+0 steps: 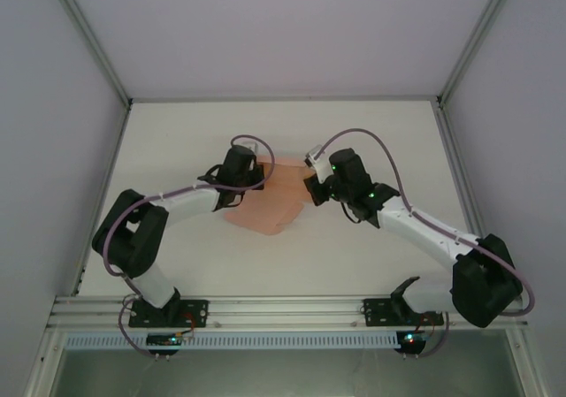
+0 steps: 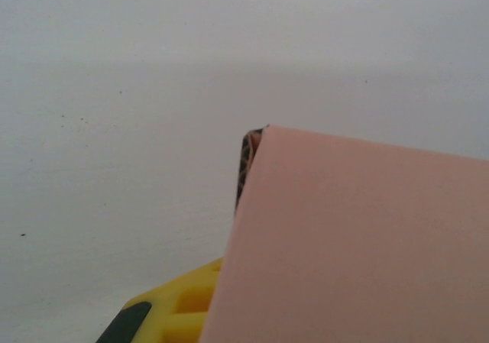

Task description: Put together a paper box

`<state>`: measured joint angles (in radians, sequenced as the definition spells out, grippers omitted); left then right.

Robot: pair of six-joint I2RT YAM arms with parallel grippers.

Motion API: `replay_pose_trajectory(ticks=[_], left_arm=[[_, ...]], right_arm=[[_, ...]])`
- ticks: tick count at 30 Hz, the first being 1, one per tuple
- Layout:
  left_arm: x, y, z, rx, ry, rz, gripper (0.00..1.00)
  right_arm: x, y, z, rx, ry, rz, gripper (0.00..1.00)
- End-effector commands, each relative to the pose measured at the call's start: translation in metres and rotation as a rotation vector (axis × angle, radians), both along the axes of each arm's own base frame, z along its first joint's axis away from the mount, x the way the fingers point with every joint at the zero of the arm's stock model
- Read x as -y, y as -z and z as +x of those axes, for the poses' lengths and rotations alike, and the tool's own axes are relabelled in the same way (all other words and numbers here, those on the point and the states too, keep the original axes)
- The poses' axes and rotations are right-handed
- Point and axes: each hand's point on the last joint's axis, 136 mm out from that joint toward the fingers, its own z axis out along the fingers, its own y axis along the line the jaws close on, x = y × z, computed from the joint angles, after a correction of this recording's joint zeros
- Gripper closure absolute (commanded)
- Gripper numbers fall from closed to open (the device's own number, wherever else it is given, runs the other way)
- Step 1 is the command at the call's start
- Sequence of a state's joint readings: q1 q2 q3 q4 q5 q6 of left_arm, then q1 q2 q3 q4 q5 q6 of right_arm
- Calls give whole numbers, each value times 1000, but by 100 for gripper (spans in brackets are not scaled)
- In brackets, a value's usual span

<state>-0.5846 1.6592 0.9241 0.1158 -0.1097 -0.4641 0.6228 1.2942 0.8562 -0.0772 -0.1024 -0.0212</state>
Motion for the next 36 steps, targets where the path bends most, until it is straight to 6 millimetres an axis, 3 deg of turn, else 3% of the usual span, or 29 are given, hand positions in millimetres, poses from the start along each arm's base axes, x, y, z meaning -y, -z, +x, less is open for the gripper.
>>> replay_pose_trajectory(ticks=[1, 5, 8, 13, 21, 28, 36], left_arm=[[-46, 13, 12, 26, -145, 157, 92], [-51, 6, 9, 39, -142, 172, 88], [-38, -1, 4, 57, -46, 132, 79], [-12, -14, -11, 71, 132, -40, 60], [-5, -10, -21, 57, 206, -124, 48], [-1, 8, -16, 12, 204, -119, 48], [-6, 26, -10, -30, 161, -50, 65]], right_arm=[[-4, 6, -11, -58, -28, -2, 100], [-2, 3, -8, -52, -23, 23, 100], [-4, 3, -10, -65, -42, 41, 100], [-2, 19, -11, -124, -67, 56, 100], [4, 46, -11, -196, -71, 62, 100], [5, 49, -11, -200, -73, 75, 100], [16, 51, -3, -192, -11, 69, 100]])
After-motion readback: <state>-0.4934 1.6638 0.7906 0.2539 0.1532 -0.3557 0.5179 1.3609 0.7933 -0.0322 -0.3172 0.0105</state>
